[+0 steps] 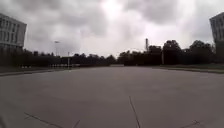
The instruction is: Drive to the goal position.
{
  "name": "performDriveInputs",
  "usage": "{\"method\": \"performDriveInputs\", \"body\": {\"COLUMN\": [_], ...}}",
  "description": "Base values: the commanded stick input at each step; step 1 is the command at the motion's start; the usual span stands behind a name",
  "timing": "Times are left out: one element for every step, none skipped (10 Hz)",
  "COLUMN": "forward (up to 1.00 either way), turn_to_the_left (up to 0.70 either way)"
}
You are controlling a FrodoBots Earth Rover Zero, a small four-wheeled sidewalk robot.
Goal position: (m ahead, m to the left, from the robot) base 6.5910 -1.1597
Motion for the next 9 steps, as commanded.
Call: {"method": "performDriveInputs", "body": {"forward": [0.7, 0.7, 0.7, 0.7, 0.7, 0.7, 0.7, 0.7, 0.7], "turn_to_the_left": [0.0, 0.0, 0.0, 0.0, 0.0, 0.0, 0.0, 0.0, 0.0]}}
